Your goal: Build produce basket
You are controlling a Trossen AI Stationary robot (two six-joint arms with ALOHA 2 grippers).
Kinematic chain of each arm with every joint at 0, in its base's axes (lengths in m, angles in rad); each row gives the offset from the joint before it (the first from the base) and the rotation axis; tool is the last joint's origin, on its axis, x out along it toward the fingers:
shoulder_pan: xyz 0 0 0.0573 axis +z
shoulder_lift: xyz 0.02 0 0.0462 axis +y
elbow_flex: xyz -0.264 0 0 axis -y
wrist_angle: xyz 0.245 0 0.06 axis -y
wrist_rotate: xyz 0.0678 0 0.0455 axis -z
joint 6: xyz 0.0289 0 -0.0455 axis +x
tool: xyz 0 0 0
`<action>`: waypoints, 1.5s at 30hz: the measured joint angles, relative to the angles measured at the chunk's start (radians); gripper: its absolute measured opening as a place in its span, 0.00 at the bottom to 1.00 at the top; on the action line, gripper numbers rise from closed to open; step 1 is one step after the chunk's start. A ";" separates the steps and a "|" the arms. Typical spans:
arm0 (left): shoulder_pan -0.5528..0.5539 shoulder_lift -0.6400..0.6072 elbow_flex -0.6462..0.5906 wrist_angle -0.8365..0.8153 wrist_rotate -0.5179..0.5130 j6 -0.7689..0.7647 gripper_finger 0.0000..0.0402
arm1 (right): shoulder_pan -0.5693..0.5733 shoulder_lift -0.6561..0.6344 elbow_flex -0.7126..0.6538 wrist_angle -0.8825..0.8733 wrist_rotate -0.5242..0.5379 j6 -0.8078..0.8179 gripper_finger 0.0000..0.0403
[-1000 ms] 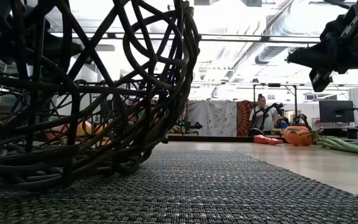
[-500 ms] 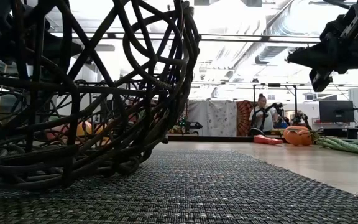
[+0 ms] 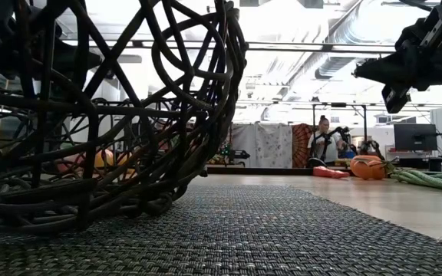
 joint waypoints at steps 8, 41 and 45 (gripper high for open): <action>0.000 0.000 0.000 0.000 0.000 0.000 0.01 | 0.000 0.000 0.000 0.000 0.000 0.000 0.00; 0.000 0.000 0.000 0.001 -0.001 0.000 0.01 | 0.000 0.297 0.556 -0.130 0.100 -0.309 0.00; 0.000 0.000 0.000 0.006 -0.002 0.000 0.01 | 0.000 0.430 0.639 -0.314 0.100 -0.333 0.00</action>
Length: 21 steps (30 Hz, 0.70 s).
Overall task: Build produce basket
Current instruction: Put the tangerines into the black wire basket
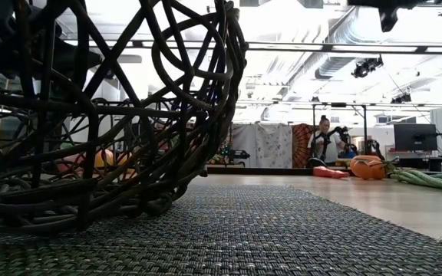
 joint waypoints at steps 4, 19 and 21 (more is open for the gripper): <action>0.000 0.000 0.000 0.004 0.000 -0.010 0.01 | 0.000 0.074 0.017 0.039 -0.030 0.000 0.00; 0.000 0.158 0.200 0.261 -0.142 0.096 0.01 | 0.000 0.093 0.018 0.106 -0.044 0.037 0.00; 0.000 0.227 0.311 0.123 -0.145 0.122 0.01 | 0.000 0.093 0.018 0.122 -0.044 0.037 0.00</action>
